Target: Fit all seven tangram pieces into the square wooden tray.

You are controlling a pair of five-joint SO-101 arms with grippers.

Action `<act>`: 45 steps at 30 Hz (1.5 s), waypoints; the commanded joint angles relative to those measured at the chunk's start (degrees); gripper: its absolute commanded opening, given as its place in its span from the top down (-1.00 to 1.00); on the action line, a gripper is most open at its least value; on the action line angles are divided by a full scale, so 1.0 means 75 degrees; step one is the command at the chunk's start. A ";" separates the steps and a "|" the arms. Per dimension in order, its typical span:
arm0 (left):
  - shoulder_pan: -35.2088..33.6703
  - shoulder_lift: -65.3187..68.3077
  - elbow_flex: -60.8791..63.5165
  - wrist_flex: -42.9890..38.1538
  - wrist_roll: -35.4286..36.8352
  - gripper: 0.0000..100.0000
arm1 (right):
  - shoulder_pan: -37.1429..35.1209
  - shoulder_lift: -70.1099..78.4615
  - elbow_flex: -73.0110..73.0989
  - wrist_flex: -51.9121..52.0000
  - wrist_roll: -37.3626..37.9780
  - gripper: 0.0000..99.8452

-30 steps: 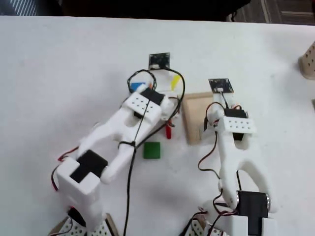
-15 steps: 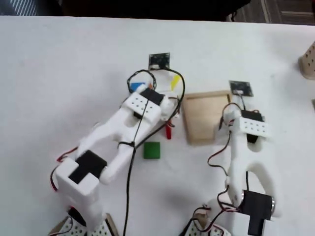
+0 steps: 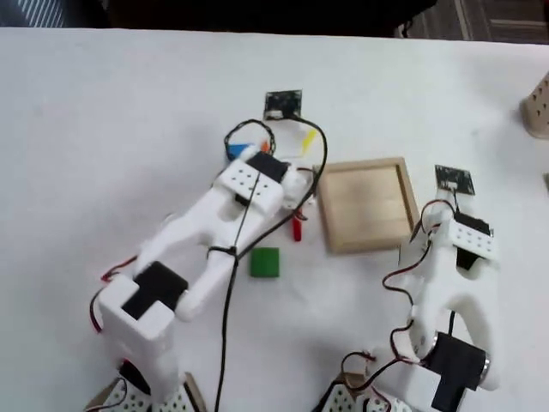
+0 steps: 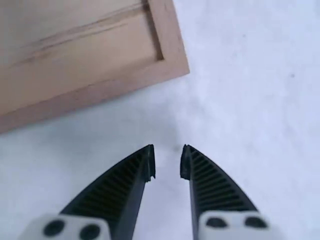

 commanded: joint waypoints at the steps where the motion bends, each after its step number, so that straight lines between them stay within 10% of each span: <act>1: 0.0053 -0.0381 -0.0703 0.0199 -0.0094 0.96 | 0.0018 -0.0006 -0.0023 -0.0123 0.0105 0.82; 12: 0.0416 -0.0369 -0.2204 0.0715 -0.0059 0.96 | 0.0006 0.0006 0.0000 -0.0275 0.0059 0.82; 22: 0.1893 -0.0147 -0.1993 -0.1313 -0.0035 0.96 | 0.0006 0.0006 0.0012 -0.0275 0.0070 0.82; 31: 0.1401 0.1143 -0.1782 -0.2708 -0.0035 0.95 | -0.0158 0.0006 0.0082 -0.0287 0.0070 0.82; 39: 0.1401 0.1201 -0.1793 -0.1899 -0.0035 0.40 | -0.0193 0.0006 0.0105 -0.0428 0.0047 0.82; 45: 0.1237 0.0416 -0.1758 -0.1078 -0.0035 0.35 | -0.0193 0.0006 0.0117 -0.0440 0.0047 0.82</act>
